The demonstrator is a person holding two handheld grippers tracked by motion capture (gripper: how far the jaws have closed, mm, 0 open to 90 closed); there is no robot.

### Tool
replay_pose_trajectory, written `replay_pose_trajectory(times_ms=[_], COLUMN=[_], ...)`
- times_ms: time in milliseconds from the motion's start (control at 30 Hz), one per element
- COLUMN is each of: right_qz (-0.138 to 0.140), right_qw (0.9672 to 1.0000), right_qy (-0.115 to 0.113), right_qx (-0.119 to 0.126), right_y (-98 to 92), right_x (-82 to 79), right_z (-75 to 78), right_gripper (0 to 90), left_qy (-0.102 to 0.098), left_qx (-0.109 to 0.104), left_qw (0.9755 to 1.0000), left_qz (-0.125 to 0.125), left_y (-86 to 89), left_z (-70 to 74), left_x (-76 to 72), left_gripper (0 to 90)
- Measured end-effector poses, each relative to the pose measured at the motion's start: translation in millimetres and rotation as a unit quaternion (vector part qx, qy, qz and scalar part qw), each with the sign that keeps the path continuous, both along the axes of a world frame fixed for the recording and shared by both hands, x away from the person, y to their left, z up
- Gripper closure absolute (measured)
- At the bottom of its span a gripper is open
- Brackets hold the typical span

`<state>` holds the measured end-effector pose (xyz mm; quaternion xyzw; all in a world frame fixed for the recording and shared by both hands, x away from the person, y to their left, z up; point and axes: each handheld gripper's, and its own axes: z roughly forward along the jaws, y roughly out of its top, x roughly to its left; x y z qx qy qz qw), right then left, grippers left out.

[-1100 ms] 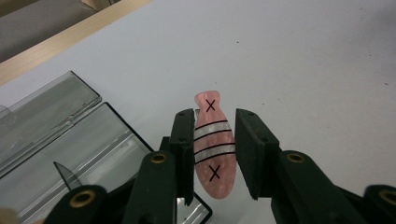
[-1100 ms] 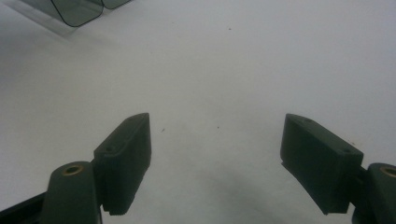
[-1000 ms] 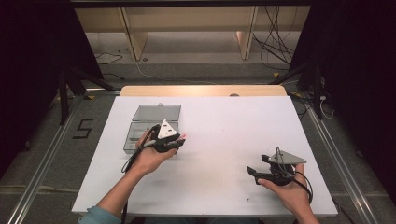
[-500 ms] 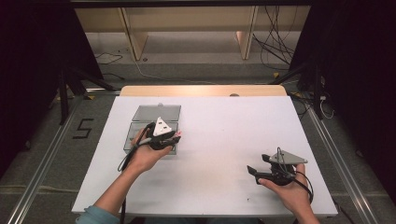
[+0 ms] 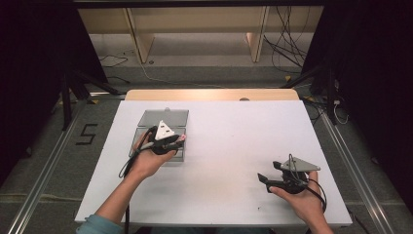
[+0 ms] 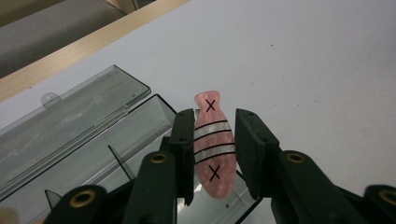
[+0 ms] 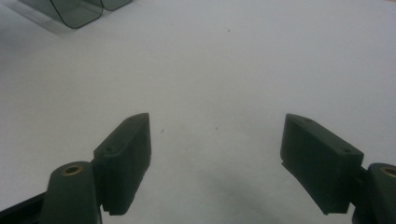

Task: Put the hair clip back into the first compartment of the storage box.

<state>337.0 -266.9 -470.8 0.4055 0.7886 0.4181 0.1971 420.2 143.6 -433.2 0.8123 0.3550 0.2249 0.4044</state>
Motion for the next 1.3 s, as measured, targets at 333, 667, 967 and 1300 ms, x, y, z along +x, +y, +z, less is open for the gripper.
replay_pose_trajectory(times_ms=[333,667,967,1300], right_qz=[-0.001,-0.001,-0.003,-0.002], right_qw=[1.0000,1.0000,1.0000,1.0000], right_qy=[0.000,0.000,-0.001,0.000], right_qx=[0.001,0.000,0.002,0.001], right_y=[-0.4,-0.6,-0.9,-1.5], right_x=[0.2,-0.1,-0.2,0.0], right_z=[-0.2,-0.2,0.2,0.1], right_gripper=[25.6,25.5,25.5,25.5], left_qy=[0.002,0.000,0.000,0.001], left_qx=[-0.001,0.004,0.004,0.001], left_qw=[1.0000,0.9998,0.9995,0.9992], left_qz=[0.009,0.019,0.030,0.040], left_y=[8.1,15.2,21.5,28.2], left_z=[0.9,1.2,2.0,3.2], left_x=[2.2,3.8,5.1,6.4], left_gripper=[68.7,68.7,68.7,68.7])
